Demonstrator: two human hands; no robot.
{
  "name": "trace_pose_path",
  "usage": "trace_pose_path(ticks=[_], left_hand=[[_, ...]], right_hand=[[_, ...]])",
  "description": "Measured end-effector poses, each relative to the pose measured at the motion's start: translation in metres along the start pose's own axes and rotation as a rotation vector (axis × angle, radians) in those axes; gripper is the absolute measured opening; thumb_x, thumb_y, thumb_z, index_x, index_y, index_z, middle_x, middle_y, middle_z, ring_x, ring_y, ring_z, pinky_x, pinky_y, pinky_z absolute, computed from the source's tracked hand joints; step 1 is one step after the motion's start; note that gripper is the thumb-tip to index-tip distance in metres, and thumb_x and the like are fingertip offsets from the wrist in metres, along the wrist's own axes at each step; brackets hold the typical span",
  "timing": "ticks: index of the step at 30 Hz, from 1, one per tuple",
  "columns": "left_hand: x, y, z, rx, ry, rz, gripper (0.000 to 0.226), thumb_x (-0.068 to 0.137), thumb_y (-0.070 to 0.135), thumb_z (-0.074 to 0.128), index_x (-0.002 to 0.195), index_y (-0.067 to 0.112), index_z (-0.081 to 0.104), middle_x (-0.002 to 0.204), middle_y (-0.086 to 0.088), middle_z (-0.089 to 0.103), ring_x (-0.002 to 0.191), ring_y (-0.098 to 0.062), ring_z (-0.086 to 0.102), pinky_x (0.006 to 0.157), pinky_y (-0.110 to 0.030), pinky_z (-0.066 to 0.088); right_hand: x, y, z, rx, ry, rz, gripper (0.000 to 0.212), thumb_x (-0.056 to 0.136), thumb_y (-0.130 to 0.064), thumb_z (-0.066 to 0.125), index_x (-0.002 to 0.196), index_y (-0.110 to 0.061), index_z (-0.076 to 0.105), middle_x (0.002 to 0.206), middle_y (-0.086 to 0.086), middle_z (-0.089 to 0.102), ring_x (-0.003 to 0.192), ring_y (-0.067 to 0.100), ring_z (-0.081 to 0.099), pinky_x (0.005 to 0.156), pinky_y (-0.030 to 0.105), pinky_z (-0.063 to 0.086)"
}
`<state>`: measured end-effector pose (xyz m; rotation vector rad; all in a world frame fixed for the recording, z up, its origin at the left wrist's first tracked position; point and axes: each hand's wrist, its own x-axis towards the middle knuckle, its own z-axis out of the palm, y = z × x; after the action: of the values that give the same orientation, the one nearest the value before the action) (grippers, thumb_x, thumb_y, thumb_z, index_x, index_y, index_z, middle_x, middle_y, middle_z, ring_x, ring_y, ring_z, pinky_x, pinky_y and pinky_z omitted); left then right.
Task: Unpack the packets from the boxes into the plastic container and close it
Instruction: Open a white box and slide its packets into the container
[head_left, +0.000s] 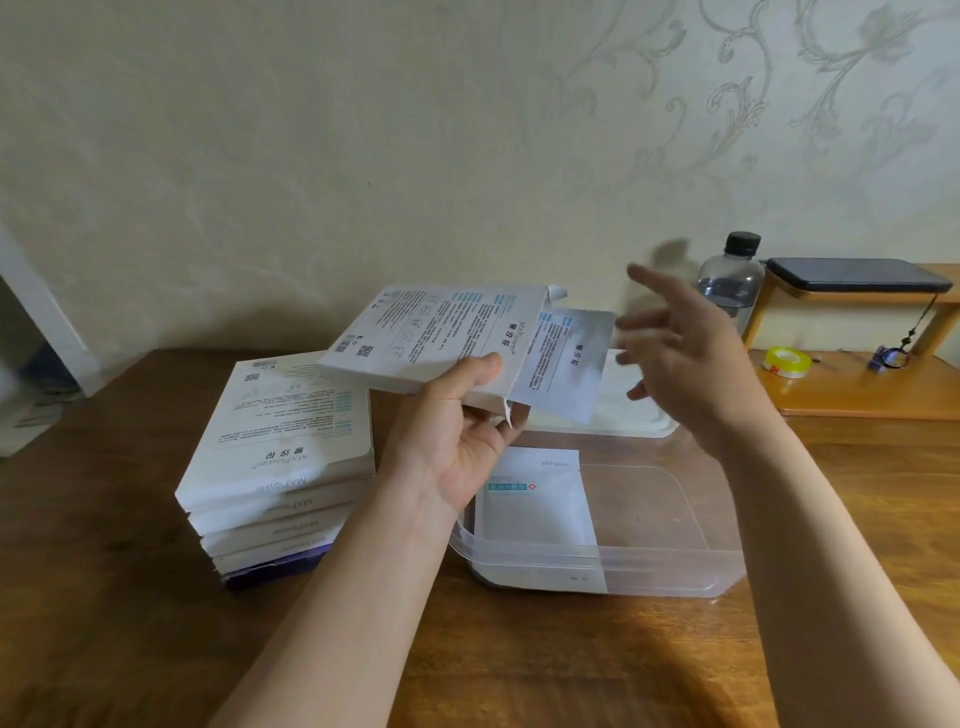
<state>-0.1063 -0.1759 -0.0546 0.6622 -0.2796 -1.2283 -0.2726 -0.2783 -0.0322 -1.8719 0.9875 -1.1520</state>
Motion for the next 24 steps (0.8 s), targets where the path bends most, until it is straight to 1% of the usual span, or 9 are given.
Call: trace_pose_path(ticks=[2,5,7,9,12,14,19,21,24], left_hand=[[-0.001,-0.001,0.002,-0.015,0.008,-0.008,0.027,0.091,-0.006,0.06,0.105,0.016,0.068,0.095,-0.01,0.079,0.079,-0.026,0.077,0.058,-0.037,0.062],[-0.002,-0.005,0.002,-0.022,0.016,-0.021,0.027,0.09,-0.006,0.061,0.104,0.016,0.068,0.096,-0.01,0.079,0.079,-0.025,0.077,0.06,-0.036,0.062],[-0.002,-0.006,0.002,-0.018,0.019,-0.025,0.027,0.09,-0.005,0.061,0.104,0.017,0.068,0.094,-0.007,0.079,0.079,-0.023,0.077,0.061,-0.034,0.062],[-0.002,-0.006,0.002,-0.02,0.021,-0.027,0.027,0.089,-0.005,0.062,0.102,0.018,0.069,0.097,-0.007,0.079,0.088,-0.023,0.075,0.062,-0.031,0.061],[-0.003,-0.005,0.005,-0.062,-0.014,-0.045,0.033,0.077,-0.006,0.067,0.1,0.017,0.068,0.122,-0.015,0.072,0.117,-0.031,0.067,0.065,-0.032,0.062],[-0.004,-0.005,0.006,-0.07,-0.031,-0.04,0.04,0.069,-0.006,0.069,0.102,0.017,0.066,0.126,-0.016,0.07,0.123,-0.034,0.063,0.065,-0.034,0.062],[0.0,-0.007,0.003,-0.043,-0.008,-0.016,0.032,0.089,-0.008,0.062,0.109,0.016,0.064,0.105,-0.01,0.076,0.114,-0.031,0.065,0.062,-0.033,0.061],[0.001,-0.008,0.002,-0.029,0.005,-0.013,0.03,0.09,-0.008,0.062,0.107,0.017,0.067,0.099,-0.008,0.078,0.107,-0.03,0.066,0.062,-0.033,0.061],[0.001,-0.011,0.002,-0.007,-0.002,0.002,0.031,0.09,-0.009,0.061,0.103,0.019,0.068,0.092,-0.006,0.079,0.1,-0.027,0.069,0.063,-0.032,0.061]], right_hand=[[0.0,0.008,-0.003,-0.304,-0.131,-0.197,0.068,0.09,-0.009,0.069,0.142,-0.047,0.046,0.134,0.002,0.051,0.106,0.014,0.063,0.088,0.033,0.055],[-0.001,0.013,0.004,-0.359,-0.157,-0.255,0.048,0.087,-0.015,0.074,0.127,-0.04,0.064,0.147,0.003,0.044,0.121,0.009,0.054,0.103,0.03,0.047],[-0.001,0.011,0.004,-0.294,-0.112,-0.281,0.034,0.087,-0.013,0.074,0.114,-0.034,0.072,0.142,0.0,0.05,0.112,-0.009,0.053,0.097,0.013,0.043],[0.0,0.009,-0.003,-0.202,-0.07,-0.268,0.027,0.084,-0.01,0.076,0.102,-0.031,0.076,0.133,-0.003,0.056,0.107,-0.014,0.055,0.088,0.003,0.041],[-0.003,0.0,-0.018,0.062,-0.019,-0.221,0.018,0.078,-0.009,0.079,0.086,-0.026,0.076,0.118,-0.002,0.066,0.109,0.003,0.062,0.082,0.013,0.051],[-0.005,-0.005,-0.026,0.192,0.019,-0.223,0.016,0.079,-0.007,0.078,0.081,-0.023,0.076,0.109,-0.001,0.071,0.101,0.005,0.066,0.081,0.019,0.054],[-0.004,-0.01,-0.04,0.473,0.088,-0.181,0.01,0.075,-0.014,0.082,0.078,-0.021,0.076,0.08,0.005,0.072,0.082,0.03,0.063,0.077,0.041,0.051],[-0.003,-0.01,-0.047,0.535,0.133,-0.116,0.012,0.079,-0.009,0.078,0.077,-0.02,0.074,0.077,0.008,0.069,0.077,0.03,0.062,0.074,0.041,0.051],[-0.003,-0.005,-0.055,0.409,0.103,0.025,0.015,0.083,-0.001,0.074,0.086,-0.016,0.07,0.083,0.012,0.064,0.074,0.028,0.062,0.068,0.037,0.055]])
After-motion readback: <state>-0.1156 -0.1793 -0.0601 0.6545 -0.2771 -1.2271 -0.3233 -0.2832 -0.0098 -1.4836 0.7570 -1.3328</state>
